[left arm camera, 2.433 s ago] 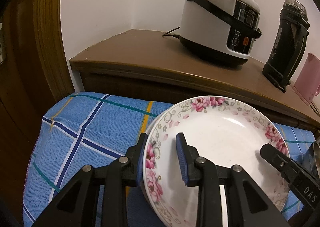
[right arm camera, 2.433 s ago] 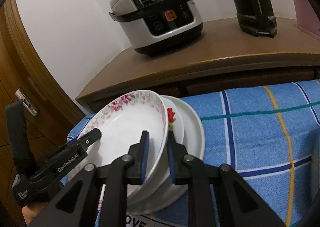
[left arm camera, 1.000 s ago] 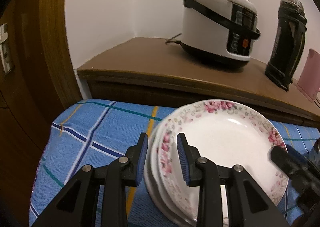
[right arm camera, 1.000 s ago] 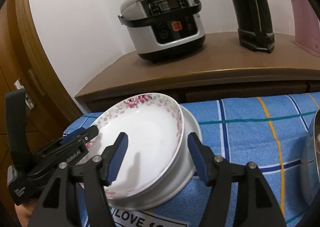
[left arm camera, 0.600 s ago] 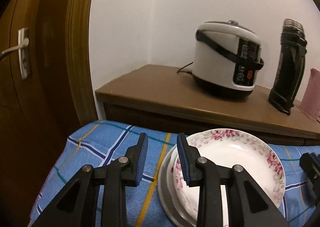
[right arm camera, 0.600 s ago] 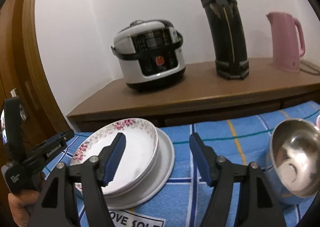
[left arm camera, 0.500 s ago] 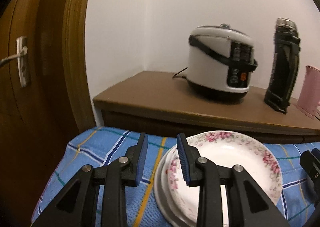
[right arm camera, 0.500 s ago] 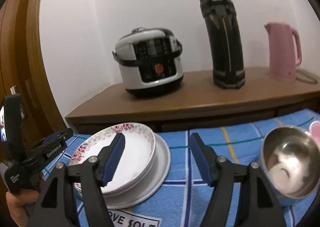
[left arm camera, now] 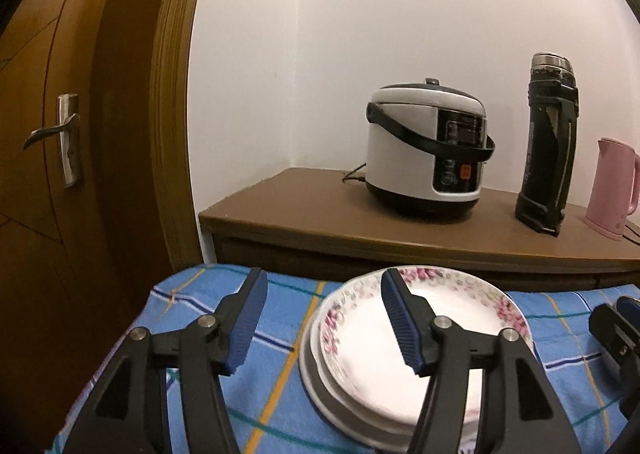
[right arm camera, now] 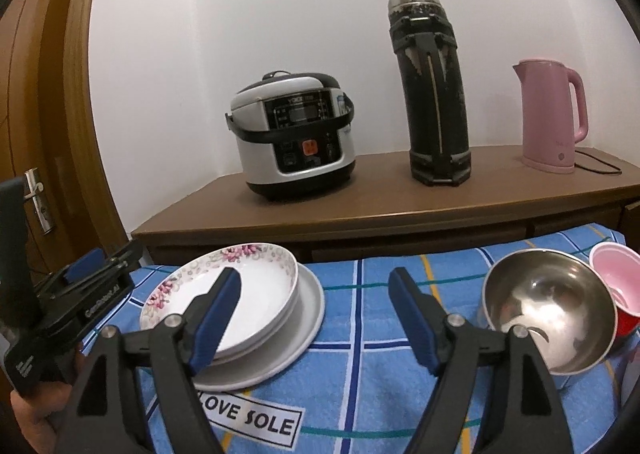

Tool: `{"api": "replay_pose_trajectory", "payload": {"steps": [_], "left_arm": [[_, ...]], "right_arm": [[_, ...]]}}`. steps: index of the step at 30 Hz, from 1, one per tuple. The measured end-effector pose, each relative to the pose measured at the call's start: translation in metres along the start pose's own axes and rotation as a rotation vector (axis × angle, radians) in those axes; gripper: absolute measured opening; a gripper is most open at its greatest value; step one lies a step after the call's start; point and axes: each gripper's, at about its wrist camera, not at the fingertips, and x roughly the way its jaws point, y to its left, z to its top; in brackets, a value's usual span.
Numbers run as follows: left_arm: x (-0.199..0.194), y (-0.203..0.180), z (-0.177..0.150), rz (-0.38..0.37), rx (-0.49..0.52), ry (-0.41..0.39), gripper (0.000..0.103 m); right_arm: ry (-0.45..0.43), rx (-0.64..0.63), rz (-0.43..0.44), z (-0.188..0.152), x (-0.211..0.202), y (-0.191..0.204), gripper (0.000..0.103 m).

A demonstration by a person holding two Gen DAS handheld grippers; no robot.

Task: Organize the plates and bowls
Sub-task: 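Move the left tool over to the pink-and-red bowl beside the steel bowl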

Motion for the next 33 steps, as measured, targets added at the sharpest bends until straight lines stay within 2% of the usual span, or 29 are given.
{"api": "replay_pose_trajectory", "payload": {"steps": [6, 16, 22, 33], "left_arm": [[-0.015, -0.010, -0.009, -0.011, -0.010, 0.024, 0.062], [-0.036, -0.018, -0.030, -0.079, -0.115, 0.145, 0.062], [-0.053, -0.035, -0.036, -0.098, -0.089, 0.146, 0.062], [-0.067, -0.054, -0.046, -0.143, -0.088, 0.195, 0.062]], "right_arm": [[-0.013, 0.019, -0.017, 0.000, -0.009, -0.008, 0.078], [-0.011, 0.054, -0.011, -0.004, -0.025, -0.022, 0.078], [-0.010, 0.066, -0.018, -0.008, -0.034, -0.030, 0.078], [-0.034, 0.081, -0.026, -0.010, -0.051, -0.043, 0.078]]}}
